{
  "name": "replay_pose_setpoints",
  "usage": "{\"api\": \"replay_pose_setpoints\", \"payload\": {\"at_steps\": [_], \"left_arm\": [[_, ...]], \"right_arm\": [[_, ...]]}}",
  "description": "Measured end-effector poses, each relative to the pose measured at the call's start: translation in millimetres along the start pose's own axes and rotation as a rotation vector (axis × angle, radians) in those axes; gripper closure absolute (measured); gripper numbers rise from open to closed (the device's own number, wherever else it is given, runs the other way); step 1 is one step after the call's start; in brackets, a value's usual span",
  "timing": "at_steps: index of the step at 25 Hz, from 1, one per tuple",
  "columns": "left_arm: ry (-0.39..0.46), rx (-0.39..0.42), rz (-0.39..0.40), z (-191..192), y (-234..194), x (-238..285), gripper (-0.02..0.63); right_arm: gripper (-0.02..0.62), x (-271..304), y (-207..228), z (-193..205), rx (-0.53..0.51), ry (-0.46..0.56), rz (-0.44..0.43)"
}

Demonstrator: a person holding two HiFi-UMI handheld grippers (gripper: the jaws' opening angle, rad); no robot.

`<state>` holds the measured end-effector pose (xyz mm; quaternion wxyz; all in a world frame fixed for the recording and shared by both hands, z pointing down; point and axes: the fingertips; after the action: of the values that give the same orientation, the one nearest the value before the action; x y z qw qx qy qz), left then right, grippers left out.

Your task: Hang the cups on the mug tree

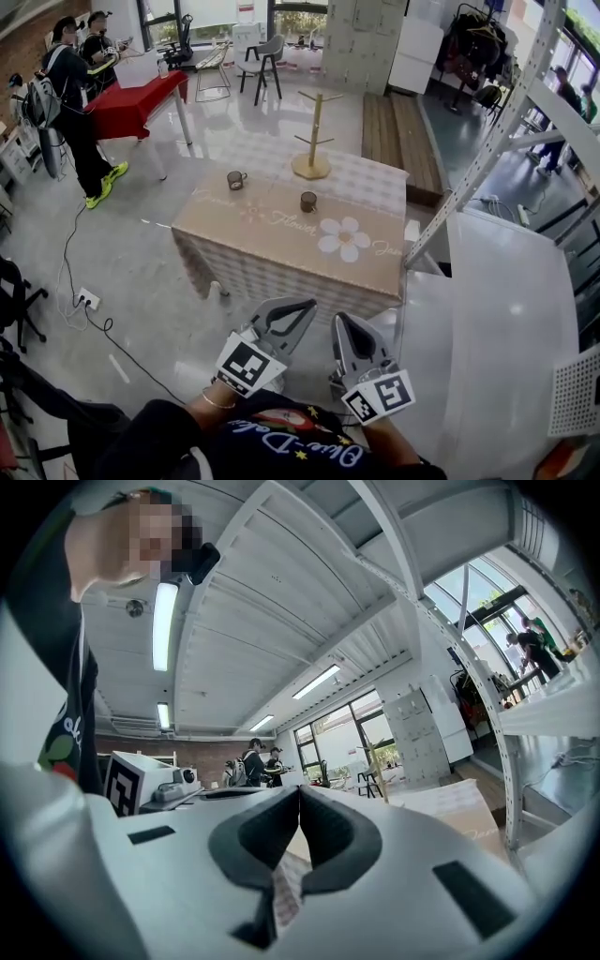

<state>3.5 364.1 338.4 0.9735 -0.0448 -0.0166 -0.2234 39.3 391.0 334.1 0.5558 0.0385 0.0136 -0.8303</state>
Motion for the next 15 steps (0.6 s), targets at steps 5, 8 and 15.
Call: {"api": "replay_pose_setpoints", "payload": {"at_steps": [5,8,15], "left_arm": [[-0.003,-0.007,-0.008,2.1,-17.2,9.5,0.598],[-0.001,-0.007,-0.016,-0.1,-28.2,13.6,0.598],[0.010,-0.021,-0.002,-0.6,-36.8,30.4,0.598]], "right_arm": [[0.586,17.7,9.3,4.0,0.003,-0.012,-0.009],[0.586,28.4,11.0,2.7,-0.003,-0.006,-0.025],[0.586,41.1,28.5,4.4,0.004,-0.016,-0.012]]}}
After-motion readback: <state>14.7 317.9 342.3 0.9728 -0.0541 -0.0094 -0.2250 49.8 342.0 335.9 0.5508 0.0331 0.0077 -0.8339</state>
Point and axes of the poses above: the fingertips, and each gripper's own axes: x forward along the fingers, y to its right, z out of its underside, and after that the axes turned 11 degrees about -x, right-handed
